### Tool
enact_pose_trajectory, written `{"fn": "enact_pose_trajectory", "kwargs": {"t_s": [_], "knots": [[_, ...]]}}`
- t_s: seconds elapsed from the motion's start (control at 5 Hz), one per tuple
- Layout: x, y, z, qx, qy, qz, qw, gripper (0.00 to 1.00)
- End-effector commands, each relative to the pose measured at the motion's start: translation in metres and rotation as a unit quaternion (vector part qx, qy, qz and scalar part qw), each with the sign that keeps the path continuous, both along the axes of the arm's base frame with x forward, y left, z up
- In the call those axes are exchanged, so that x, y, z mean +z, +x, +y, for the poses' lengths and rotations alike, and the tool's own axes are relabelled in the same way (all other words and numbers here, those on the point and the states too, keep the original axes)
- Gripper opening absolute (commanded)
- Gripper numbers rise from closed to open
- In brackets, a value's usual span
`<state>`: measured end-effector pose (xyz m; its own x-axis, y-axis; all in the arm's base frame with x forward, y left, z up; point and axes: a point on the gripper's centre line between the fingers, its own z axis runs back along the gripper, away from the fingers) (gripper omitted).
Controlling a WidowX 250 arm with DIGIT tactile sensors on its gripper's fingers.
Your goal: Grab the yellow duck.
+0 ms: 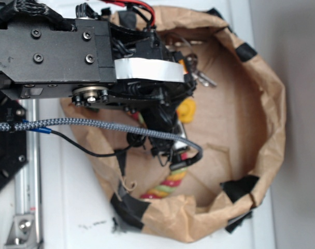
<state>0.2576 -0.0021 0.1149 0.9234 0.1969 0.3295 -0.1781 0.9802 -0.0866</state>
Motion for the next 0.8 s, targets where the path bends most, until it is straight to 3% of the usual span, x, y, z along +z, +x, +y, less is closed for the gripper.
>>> {"fn": "enact_pose_trajectory", "kwargs": {"t_s": [0.0, 0.2, 0.4, 0.6], "knots": [[-0.022, 0.004, 0.008, -0.004, -0.013, -0.013, 1.000, 1.00], [-0.056, 0.007, 0.011, -0.003, 0.007, 0.001, 1.000, 1.00], [-0.073, 0.011, 0.006, -0.014, 0.021, -0.004, 1.000, 1.00], [-0.073, 0.018, 0.004, -0.019, 0.025, -0.028, 0.999, 0.02]]}}
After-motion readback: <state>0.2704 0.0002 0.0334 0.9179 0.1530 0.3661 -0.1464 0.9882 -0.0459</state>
